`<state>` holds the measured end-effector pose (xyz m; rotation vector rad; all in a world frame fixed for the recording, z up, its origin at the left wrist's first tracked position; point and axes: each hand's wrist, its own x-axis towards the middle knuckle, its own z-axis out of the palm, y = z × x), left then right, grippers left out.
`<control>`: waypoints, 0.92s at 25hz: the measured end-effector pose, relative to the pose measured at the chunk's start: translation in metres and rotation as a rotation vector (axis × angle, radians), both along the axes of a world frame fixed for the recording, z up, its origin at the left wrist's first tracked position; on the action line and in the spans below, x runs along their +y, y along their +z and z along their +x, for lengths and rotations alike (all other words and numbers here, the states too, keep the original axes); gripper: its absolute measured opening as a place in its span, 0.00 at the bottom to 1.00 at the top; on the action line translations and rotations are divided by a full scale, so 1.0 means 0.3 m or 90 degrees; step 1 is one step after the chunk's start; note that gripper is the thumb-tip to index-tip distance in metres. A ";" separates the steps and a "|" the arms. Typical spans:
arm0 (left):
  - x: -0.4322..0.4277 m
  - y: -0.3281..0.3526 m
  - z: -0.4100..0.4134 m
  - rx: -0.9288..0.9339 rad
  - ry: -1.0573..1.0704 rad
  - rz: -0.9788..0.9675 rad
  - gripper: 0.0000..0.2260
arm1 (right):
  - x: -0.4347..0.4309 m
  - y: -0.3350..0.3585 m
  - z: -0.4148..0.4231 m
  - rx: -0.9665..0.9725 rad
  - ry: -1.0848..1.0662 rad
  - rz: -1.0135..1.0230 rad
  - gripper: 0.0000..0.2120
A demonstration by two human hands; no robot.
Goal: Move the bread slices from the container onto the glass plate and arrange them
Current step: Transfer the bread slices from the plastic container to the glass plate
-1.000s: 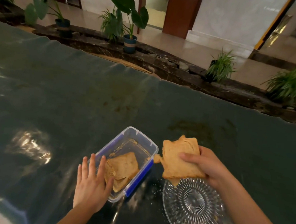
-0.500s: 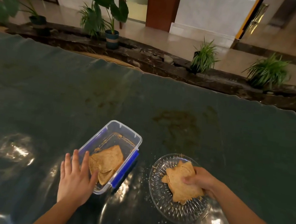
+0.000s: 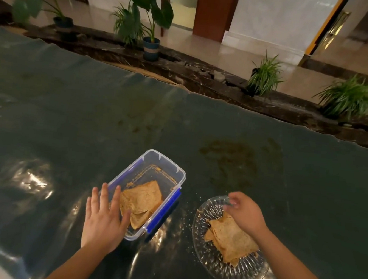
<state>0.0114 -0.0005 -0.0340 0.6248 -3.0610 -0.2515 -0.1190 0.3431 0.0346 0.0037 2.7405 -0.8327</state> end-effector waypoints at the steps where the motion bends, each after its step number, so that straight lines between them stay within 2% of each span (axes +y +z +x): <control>1: 0.000 -0.001 0.001 0.002 -0.001 0.000 0.34 | -0.069 0.031 -0.008 0.022 0.026 -0.030 0.18; 5: -0.007 -0.002 0.001 0.014 -0.003 0.006 0.34 | -0.397 0.097 -0.040 0.054 0.171 -0.078 0.14; 8: -0.008 -0.006 0.003 0.007 -0.005 0.004 0.34 | -0.619 0.059 -0.071 0.039 0.294 0.008 0.17; 11: -0.006 -0.006 0.003 0.006 -0.004 0.004 0.33 | -0.756 -0.022 -0.107 -0.049 0.351 0.126 0.17; 15: -0.007 -0.006 0.000 0.007 -0.004 0.011 0.33 | -0.827 -0.106 -0.124 -0.163 0.290 0.176 0.17; 19: -0.011 -0.014 -0.001 0.001 -0.007 0.006 0.33 | -0.857 -0.151 -0.109 -0.245 0.146 0.065 0.14; 23: -0.011 -0.016 -0.002 -0.004 -0.004 0.004 0.32 | -0.861 -0.147 -0.106 -0.322 0.116 0.004 0.25</control>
